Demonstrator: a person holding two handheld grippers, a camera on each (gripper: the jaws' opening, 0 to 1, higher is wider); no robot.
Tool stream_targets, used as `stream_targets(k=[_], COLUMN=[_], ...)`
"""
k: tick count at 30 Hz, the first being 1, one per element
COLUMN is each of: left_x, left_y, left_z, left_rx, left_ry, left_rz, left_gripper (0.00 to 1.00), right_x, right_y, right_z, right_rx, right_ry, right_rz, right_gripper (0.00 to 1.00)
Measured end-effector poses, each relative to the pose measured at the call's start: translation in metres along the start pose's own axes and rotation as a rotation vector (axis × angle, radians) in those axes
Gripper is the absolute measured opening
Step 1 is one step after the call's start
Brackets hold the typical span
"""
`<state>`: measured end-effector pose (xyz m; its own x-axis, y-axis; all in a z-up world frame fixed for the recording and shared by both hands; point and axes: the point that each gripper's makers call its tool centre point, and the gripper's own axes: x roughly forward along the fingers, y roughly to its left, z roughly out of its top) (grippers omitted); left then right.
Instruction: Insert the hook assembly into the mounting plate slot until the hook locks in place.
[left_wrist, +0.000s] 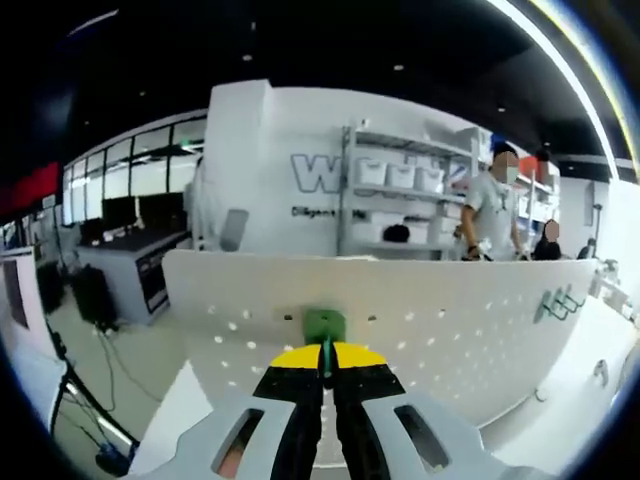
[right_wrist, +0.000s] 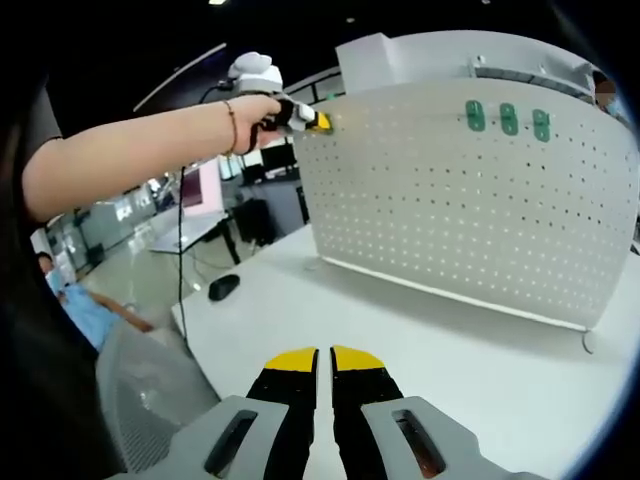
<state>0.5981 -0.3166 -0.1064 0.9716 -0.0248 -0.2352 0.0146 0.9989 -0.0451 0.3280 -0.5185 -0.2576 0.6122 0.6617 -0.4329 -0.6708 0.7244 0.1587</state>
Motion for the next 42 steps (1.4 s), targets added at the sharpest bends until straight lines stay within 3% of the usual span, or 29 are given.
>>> stream_targets(k=[1,6,9,13,23,27,33,42], left_x=[0.000,0.000,-0.001,0.000,-0.002,-0.009,-0.016,-0.016], left_y=[0.000,0.001,-0.001,-0.002,-0.001,-0.003,-0.006,-0.006], left_z=[-0.001,-0.001,0.000,-0.002,-0.004,0.002,0.024,0.019], left_rx=[0.046,0.023,0.085,0.100,0.072,0.088,0.116,0.118], left_ry=[0.006,0.015,0.018,0.021,0.036,0.027,-0.009,0.013], left_rz=[0.010,0.016,0.032,0.040,0.029,0.019,0.017,0.014], left_gripper=[0.02,0.02,0.02,0.02,0.02,0.02,0.02,0.02], right_x=[0.000,0.000,-0.001,-0.001,0.000,0.001,0.002,0.000], right_y=[0.000,-0.002,-0.003,-0.003,-0.004,-0.003,-0.001,-0.001], right_z=[0.001,0.003,0.001,0.000,0.001,0.001,-0.001,0.001], right_rx=[-0.001,0.001,0.006,0.008,0.010,0.010,0.015,0.012], right_ry=[-0.001,-0.008,-0.005,-0.003,-0.004,-0.006,-0.003,-0.010], right_rz=[0.001,-0.002,-0.005,-0.004,-0.004,-0.002,0.004,0.002], right_gripper=[0.03,0.03,0.03,0.03,0.03,0.03,0.03,0.03])
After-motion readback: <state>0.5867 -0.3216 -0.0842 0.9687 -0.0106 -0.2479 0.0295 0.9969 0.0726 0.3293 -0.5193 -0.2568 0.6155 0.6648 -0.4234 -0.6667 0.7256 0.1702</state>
